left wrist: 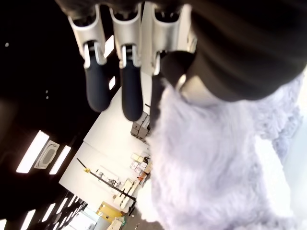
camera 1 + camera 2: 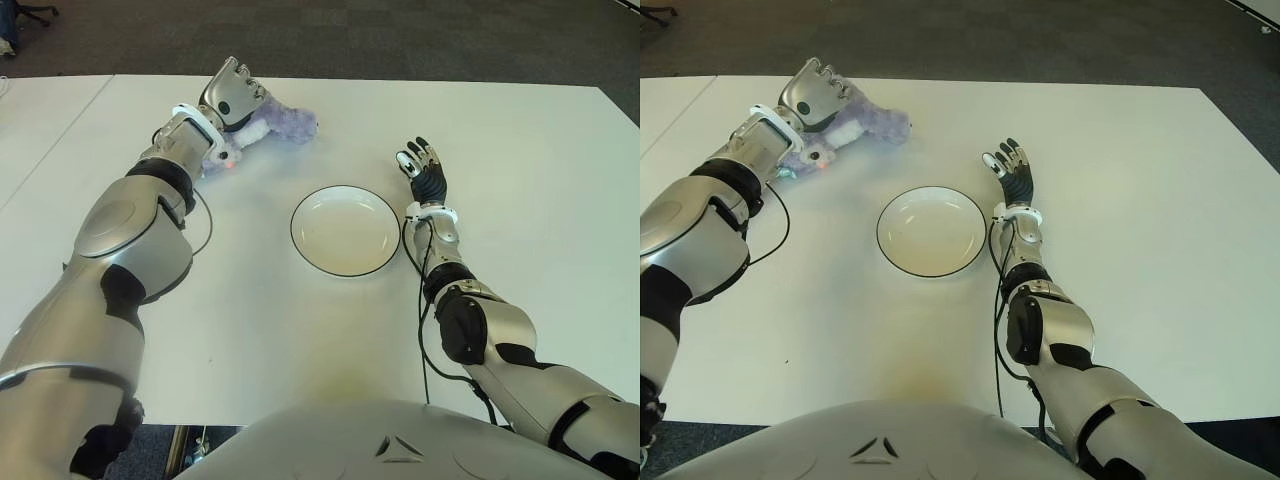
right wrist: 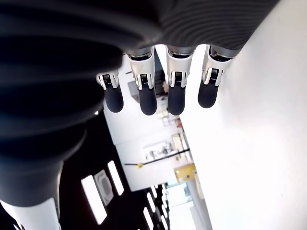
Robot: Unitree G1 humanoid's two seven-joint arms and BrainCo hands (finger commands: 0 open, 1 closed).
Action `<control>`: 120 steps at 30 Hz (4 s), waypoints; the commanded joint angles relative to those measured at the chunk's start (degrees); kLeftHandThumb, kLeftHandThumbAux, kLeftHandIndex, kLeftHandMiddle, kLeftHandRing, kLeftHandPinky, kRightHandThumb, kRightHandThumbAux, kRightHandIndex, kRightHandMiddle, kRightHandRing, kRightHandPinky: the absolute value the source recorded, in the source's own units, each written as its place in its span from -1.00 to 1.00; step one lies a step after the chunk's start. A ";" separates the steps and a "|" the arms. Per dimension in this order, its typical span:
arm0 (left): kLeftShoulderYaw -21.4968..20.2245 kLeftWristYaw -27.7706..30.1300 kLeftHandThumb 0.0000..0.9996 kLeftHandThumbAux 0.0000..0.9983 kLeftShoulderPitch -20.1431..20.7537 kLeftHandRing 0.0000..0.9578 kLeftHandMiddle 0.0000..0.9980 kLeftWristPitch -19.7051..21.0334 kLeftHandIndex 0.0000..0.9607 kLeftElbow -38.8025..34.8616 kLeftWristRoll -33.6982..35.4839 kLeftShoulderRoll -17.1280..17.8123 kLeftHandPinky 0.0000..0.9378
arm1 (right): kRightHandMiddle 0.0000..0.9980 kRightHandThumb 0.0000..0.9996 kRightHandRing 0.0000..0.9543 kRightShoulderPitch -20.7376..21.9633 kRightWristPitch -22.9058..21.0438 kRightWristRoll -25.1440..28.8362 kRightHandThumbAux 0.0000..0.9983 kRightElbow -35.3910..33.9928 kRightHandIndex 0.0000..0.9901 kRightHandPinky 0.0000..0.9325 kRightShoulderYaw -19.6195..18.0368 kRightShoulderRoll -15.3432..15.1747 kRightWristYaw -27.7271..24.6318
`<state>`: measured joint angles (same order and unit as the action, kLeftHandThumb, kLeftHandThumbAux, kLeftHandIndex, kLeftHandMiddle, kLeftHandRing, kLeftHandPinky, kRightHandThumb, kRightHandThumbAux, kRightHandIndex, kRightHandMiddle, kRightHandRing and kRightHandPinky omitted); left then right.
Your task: Put the doll into the plate.
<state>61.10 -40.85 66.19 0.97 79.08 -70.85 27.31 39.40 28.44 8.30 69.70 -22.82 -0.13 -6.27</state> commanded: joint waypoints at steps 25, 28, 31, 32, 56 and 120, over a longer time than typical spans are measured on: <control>-10.28 -5.36 0.45 0.40 -7.96 0.74 0.65 -10.86 -0.08 -33.78 4.09 11.33 0.81 | -0.75 -1.00 -0.79 -11.15 -6.82 0.86 0.54 6.97 -0.76 -0.76 -0.97 2.10 1.39; -12.37 -1.67 0.46 0.40 -10.42 0.74 0.66 -10.06 -0.08 -42.31 3.76 13.72 0.82 | -0.74 -1.00 -0.79 -11.04 -7.03 0.99 0.53 6.99 -0.76 -0.76 -1.12 2.08 1.46; -13.93 -0.27 0.46 0.40 -12.29 0.74 0.65 -9.75 -0.08 -47.14 3.09 14.99 0.82 | -0.74 -1.00 -0.79 -11.00 -7.06 0.87 0.50 7.01 -0.76 -0.76 -1.04 2.03 1.59; -14.37 0.00 0.47 0.40 -12.81 0.74 0.65 -9.75 -0.08 -48.22 2.86 15.23 0.82 | -0.74 -1.00 -0.79 -11.00 -7.05 0.80 0.49 7.02 -0.76 -0.77 -0.99 2.00 1.61; -23.26 1.42 0.47 0.40 -20.48 0.67 0.56 -10.88 -0.08 -61.26 0.65 16.94 0.71 | -0.72 -1.00 -0.78 -11.08 -7.05 0.89 0.49 7.06 -0.74 -0.77 -1.08 1.99 1.44; -34.65 51.43 -1.00 -0.36 -12.38 -1.00 -1.00 -11.01 -1.00 -1.45 29.78 1.31 -1.00 | -0.70 -1.00 -0.74 -11.15 -7.17 1.17 0.50 7.29 -0.72 -0.70 -2.06 0.96 -0.51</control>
<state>27.57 4.26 56.81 -8.65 76.94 -43.90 31.32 39.39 28.43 8.62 69.84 -23.79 -0.51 -7.71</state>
